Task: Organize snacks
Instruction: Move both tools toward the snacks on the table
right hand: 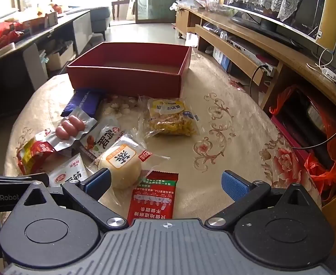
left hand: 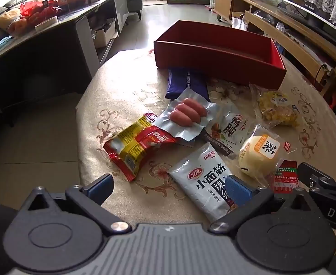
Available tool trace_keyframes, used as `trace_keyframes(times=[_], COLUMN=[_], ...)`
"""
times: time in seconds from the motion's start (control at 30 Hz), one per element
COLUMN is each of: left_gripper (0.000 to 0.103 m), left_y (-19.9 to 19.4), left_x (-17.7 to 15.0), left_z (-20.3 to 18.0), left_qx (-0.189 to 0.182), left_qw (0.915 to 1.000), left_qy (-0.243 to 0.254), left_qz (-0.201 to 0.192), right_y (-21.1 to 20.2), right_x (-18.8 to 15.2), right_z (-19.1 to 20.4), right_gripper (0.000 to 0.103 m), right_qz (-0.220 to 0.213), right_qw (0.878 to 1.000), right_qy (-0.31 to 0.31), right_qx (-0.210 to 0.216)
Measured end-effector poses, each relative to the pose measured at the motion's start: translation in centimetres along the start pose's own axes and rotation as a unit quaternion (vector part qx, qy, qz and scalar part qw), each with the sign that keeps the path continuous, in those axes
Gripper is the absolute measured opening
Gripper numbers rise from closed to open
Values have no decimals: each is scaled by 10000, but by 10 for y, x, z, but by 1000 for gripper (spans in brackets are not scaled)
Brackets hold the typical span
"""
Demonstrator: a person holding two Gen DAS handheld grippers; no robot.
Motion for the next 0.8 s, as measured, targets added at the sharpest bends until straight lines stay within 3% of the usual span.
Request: trace_keyframes(times=[0.8], left_gripper=[101], left_y=[13], left_x=[-10], left_z=[-3], left_qx=[-82], left_qw=[9989], left_qy=[-111], left_qz=[443], right_y=[9], right_x=[-8], right_z=[2], right_gripper=[103], right_qz=[226], right_qw=[9997], right_qy=[-56], right_qx=[-10])
Point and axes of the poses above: each gripper's, at about its wrist camera, not at the fingertips, and y roughly the way its jaws point, z to its left, x to its top, the point moved 8 cm from there along y, roughly the way its jaws point, and after that the axes turned 1 degree about -x, right-handed, at the moved point
